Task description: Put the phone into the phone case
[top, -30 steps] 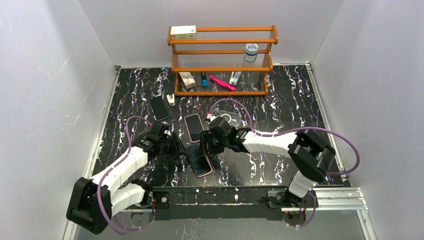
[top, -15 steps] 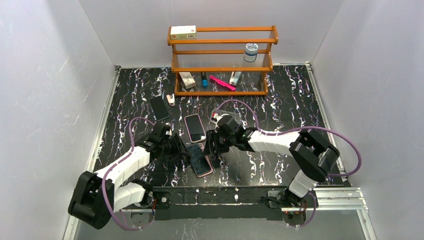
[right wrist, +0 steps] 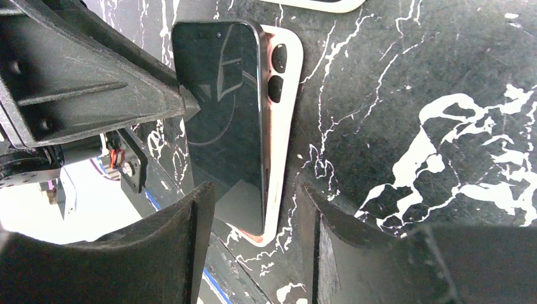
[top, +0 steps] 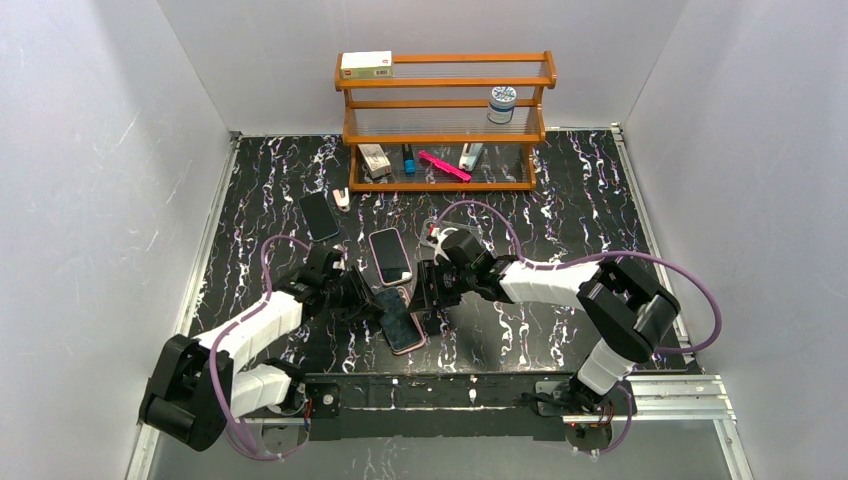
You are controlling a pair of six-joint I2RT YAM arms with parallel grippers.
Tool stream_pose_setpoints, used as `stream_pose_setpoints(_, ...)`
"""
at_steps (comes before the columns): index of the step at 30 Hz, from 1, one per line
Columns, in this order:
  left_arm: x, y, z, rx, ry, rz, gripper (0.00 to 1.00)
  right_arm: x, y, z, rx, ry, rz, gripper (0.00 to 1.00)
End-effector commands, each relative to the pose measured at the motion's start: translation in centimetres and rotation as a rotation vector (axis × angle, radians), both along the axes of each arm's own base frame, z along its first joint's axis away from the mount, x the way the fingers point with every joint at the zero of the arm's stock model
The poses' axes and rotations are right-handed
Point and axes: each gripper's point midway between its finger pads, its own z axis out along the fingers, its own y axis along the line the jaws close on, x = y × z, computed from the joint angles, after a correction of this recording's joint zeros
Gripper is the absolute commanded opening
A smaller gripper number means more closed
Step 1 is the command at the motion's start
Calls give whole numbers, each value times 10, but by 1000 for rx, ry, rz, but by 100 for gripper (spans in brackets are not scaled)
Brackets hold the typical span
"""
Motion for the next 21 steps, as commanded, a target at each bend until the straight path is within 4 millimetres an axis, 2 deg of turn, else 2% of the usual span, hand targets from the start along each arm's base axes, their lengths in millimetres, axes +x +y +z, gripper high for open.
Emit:
stream_pose_setpoints(1, -5, -10, -1, -66, 28, -8, 35, 1, 3, 12, 60, -27, 28, 56)
stream_pose_setpoints(4, -3, -11, 2, -76, 17, -3, 37, 0, 1, 11, 61, -25, 25, 56)
stream_pose_setpoints(7, -1, -11, 8, -78, -3, -2, 43, -1, -1, 11, 66, -24, 27, 56)
stream_pose_setpoints(13, -6, 2, 7, 5, 5, -2, 53, 1, 1, 16, 81, -28, 29, 56)
stream_pose_setpoints(21, -9, -1, 8, 2, 21, -53, 52, 4, -1, 14, 82, -34, 28, 54)
